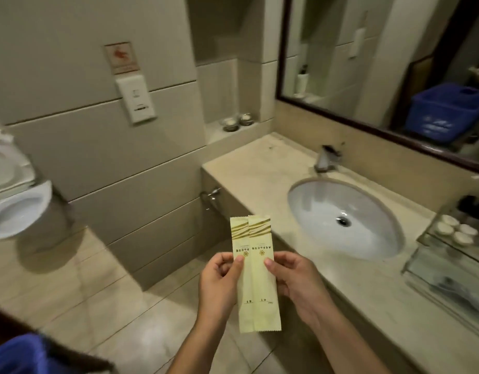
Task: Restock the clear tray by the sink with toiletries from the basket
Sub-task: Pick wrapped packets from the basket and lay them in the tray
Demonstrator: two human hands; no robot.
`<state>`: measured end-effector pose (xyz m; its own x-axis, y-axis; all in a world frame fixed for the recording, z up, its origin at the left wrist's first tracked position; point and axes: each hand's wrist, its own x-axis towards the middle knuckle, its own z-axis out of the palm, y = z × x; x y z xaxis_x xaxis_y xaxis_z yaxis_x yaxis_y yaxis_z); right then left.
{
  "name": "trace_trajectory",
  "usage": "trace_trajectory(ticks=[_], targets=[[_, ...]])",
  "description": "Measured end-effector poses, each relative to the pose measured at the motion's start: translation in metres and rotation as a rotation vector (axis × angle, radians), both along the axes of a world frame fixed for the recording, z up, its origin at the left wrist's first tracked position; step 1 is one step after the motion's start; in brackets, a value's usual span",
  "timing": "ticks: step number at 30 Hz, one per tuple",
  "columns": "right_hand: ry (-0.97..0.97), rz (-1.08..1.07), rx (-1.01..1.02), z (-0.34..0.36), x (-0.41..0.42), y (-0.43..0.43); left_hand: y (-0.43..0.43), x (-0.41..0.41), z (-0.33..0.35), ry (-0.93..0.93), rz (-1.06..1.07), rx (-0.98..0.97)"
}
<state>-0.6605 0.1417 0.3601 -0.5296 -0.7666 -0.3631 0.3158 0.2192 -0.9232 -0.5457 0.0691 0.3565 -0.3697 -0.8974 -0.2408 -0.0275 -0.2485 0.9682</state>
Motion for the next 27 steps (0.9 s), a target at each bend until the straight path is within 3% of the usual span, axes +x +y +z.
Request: trace_trajectory(ticks=[13, 27], targets=[[0.009, -0.466, 0.051, -0.009, -0.235, 0.116, 0.078, -0.273, -0.012, -0.061, -0.487, 0.041], [-0.189, -0.937, 0.099, -0.047, -0.315, 0.187, 0.14, -0.397, -0.042, -0.18, -0.968, 0.181]])
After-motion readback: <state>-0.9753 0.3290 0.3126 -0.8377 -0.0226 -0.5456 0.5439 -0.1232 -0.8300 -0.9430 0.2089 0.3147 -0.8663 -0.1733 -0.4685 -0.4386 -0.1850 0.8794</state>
